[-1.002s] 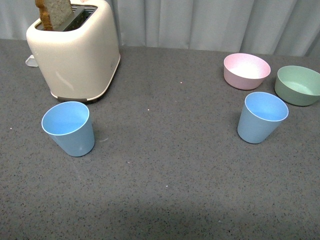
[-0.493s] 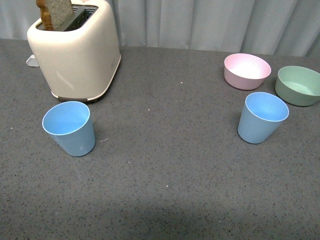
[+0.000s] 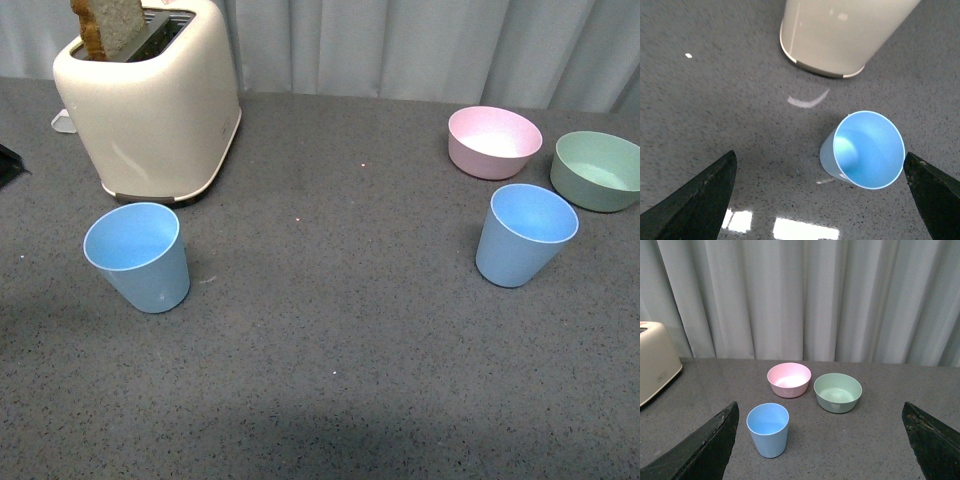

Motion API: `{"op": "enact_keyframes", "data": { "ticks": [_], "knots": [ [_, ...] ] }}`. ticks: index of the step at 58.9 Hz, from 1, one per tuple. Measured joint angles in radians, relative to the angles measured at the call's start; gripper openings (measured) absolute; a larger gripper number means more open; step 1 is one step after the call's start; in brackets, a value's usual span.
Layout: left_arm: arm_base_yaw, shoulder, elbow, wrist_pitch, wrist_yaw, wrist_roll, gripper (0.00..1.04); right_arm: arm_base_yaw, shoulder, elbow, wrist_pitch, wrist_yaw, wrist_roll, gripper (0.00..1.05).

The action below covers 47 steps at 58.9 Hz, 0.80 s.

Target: Stack blue cups with both arms

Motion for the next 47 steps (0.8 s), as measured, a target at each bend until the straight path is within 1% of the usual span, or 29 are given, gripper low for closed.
{"op": "enact_keyframes", "data": {
  "ticks": [8, 17, 22, 35, 45, 46, 47],
  "knots": [
    [0.007, 0.151, 0.112, -0.055, 0.024, -0.030, 0.98, 0.000, 0.000, 0.000, 0.000, 0.000, 0.000, 0.95],
    [0.004, 0.253, 0.203, -0.117, 0.039, -0.047, 0.98, 0.000, 0.000, 0.000, 0.000, 0.000, 0.000, 0.95],
    [-0.003, 0.308, 0.255, -0.175, 0.031, -0.069, 0.98, 0.000, 0.000, 0.000, 0.000, 0.000, 0.000, 0.95],
    [-0.014, 0.402, 0.301, -0.223, 0.051, -0.116, 0.98, 0.000, 0.000, 0.000, 0.000, 0.000, 0.000, 0.95],
    [-0.018, 0.467, 0.341, -0.235, 0.048, -0.134, 0.98, 0.000, 0.000, 0.000, 0.000, 0.000, 0.000, 0.95],
    [-0.018, 0.473, 0.345, -0.238, 0.044, -0.134, 0.98, 0.000, 0.000, 0.000, 0.000, 0.000, 0.000, 0.95],
    [-0.019, 0.480, 0.349, -0.238, 0.042, -0.135, 0.95, 0.000, 0.000, 0.000, 0.000, 0.000, 0.000, 0.95]
  ]
}}
